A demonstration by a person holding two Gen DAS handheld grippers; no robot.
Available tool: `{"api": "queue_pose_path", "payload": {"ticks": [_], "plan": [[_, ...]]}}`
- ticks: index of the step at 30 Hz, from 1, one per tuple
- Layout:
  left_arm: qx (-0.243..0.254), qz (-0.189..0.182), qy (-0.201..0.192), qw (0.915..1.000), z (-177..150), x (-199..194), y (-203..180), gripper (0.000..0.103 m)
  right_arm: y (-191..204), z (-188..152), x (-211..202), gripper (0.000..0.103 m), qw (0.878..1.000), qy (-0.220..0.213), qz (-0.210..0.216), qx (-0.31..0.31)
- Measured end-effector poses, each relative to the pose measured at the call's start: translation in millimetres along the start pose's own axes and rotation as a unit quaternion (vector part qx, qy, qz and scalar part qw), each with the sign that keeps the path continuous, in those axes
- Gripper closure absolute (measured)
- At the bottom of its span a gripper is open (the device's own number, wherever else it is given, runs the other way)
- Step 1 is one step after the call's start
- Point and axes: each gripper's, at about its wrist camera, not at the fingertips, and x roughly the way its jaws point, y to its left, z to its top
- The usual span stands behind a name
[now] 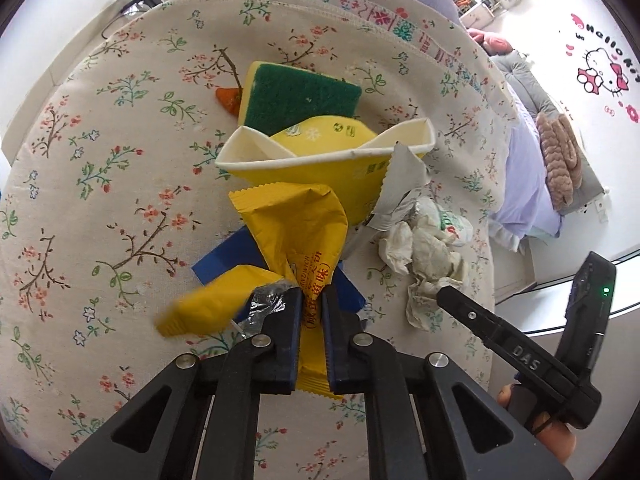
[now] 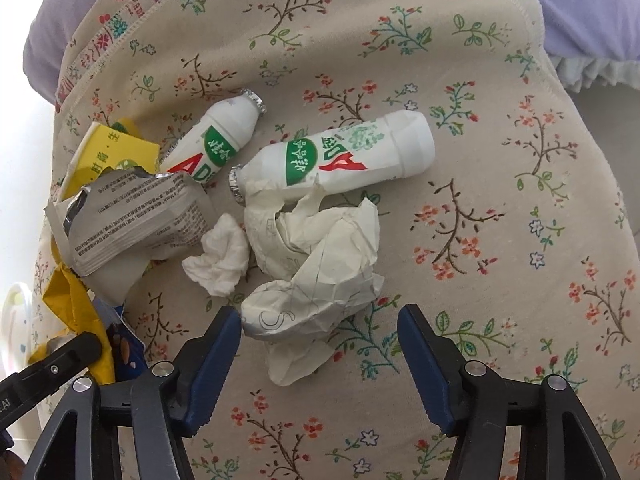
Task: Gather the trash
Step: 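Grasp the yellow snack wrapper with the left tool while the right tool grasps crumpled tissue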
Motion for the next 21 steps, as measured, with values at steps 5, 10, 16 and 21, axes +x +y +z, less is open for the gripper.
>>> {"api": "queue_pose_path", "payload": {"ticks": [5, 10, 16, 21], "plan": [[-0.007, -0.023, 0.003, 0.9997, 1, -6, 3, 0.095, 0, 0, 0, 0.040, 1.000, 0.002, 0.008, -0.002], [-0.023, -0.041, -0.003, 0.9989, 4, -18, 12, 0.095, -1, 0, -3, 0.041, 1.000, -0.002, 0.009, 0.001], [-0.021, -0.058, -0.017, 0.9979, 7, -36, 14, 0.095, -2, 0, -4, 0.053, 1.000, -0.006, 0.016, 0.001], [-0.023, -0.061, -0.018, 0.9977, 7, -41, 16, 0.095, 1, 0, -5, 0.079, 1.000, -0.007, 0.017, -0.014]]}}
